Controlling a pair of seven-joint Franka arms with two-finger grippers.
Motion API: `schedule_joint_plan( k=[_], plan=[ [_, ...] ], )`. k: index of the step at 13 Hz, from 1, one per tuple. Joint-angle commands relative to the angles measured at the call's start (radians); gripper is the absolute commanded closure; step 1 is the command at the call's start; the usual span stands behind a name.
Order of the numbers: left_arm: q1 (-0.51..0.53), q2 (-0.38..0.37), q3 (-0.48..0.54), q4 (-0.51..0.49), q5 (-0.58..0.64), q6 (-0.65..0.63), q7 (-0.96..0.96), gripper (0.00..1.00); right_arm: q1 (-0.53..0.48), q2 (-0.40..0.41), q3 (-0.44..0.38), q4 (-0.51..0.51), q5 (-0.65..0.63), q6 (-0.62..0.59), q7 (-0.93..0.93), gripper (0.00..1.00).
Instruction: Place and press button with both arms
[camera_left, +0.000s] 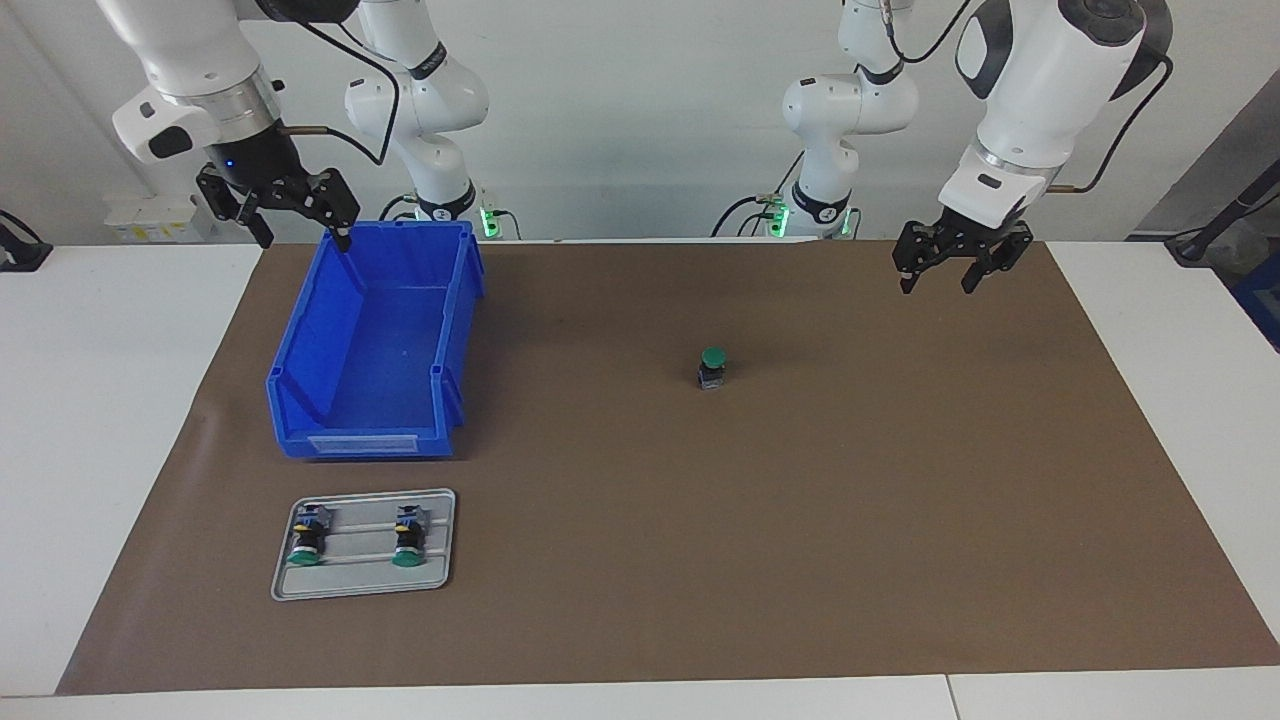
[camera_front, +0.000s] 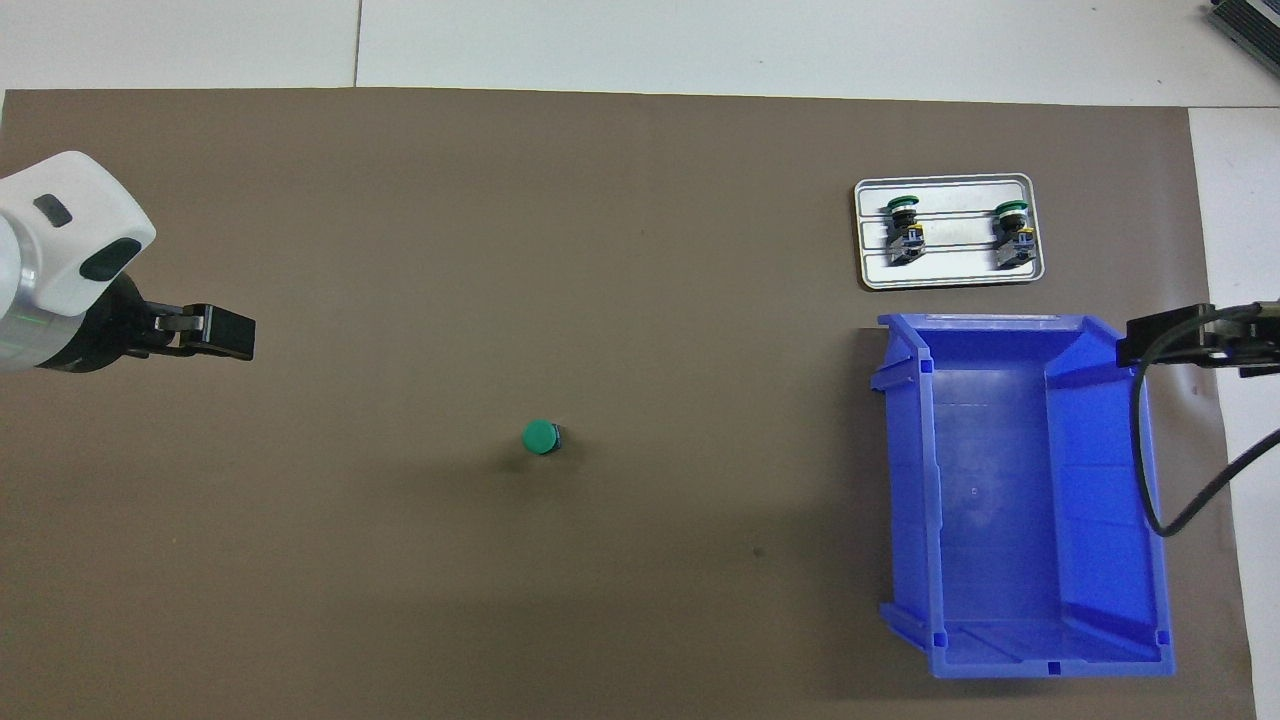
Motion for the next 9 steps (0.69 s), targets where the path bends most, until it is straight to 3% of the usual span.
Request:
schedule_joint_plan(
  k=[1, 3, 9],
  plan=[
    [0.004, -0.012, 0.005, 0.000, -0.021, -0.009, 0.004, 0.00, 0.072, -0.009, 0.001, -0.016, 0.023, 0.037, -0.017, 0.00],
    [0.004, -0.019, 0.005, -0.011, -0.019, 0.002, 0.006, 0.00, 0.167, 0.033, 0.001, 0.007, 0.053, 0.055, 0.085, 0.00],
    [0.006, -0.019, 0.005, -0.012, -0.019, 0.000, -0.004, 0.00, 0.523, 0.244, 0.001, 0.000, 0.126, 0.400, 0.441, 0.00]
  ],
)
